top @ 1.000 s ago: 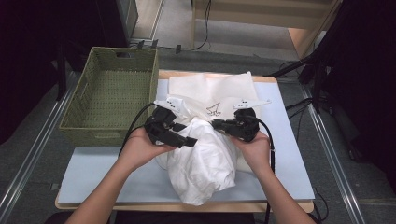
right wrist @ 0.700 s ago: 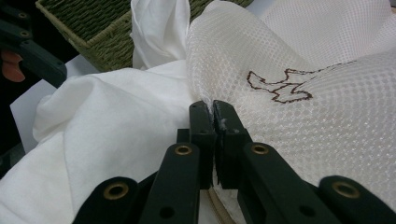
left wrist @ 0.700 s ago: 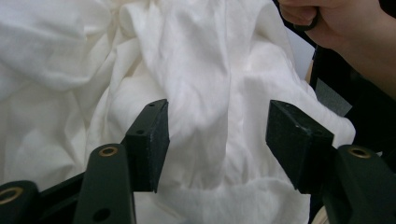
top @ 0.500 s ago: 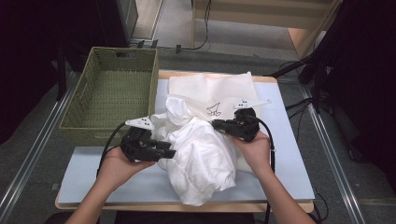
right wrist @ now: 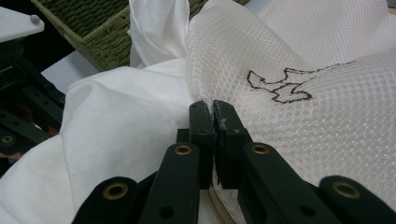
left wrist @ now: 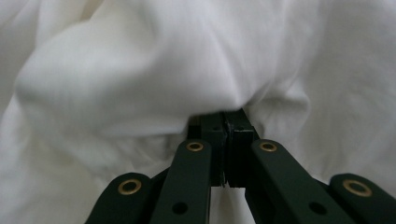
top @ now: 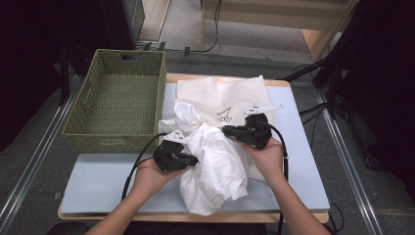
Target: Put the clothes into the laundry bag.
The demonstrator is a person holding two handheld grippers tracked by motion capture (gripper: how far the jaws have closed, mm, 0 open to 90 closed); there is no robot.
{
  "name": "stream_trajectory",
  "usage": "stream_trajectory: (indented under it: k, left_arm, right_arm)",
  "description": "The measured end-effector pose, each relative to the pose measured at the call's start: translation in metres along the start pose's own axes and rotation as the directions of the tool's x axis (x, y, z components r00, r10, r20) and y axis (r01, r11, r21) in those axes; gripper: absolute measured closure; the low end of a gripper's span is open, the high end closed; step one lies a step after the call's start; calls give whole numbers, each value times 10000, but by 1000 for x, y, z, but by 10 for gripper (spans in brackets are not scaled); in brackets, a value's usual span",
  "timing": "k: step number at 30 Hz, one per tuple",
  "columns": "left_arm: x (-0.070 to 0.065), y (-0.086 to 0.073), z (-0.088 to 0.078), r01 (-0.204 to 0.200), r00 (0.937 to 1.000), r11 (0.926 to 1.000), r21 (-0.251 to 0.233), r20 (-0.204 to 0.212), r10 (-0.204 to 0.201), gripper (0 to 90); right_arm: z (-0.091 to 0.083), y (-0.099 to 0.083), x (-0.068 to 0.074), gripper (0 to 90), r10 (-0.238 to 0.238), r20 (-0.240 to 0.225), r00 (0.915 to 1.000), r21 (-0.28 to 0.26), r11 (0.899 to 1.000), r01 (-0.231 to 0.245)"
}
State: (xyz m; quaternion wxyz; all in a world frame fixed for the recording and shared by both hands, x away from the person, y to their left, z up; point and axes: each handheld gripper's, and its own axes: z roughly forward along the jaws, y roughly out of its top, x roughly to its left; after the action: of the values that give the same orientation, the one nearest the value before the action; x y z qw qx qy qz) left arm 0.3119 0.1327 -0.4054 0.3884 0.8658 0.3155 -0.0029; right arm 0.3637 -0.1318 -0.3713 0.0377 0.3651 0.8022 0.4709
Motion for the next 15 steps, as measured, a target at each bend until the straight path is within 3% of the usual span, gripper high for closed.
stream_trajectory:
  k: [3,15]
  left_arm:
    - [-1,16,11,-160,9998,9993,-329,-84,158,900]
    - [-2,51,37,-453,9978,9989,-107,-494,447,900]
  right_arm:
    - [0,0,0,887,20,33,10000,23,10000,-20]
    - [-11,7,5,894,179,-285,9994,-156,9997,-183]
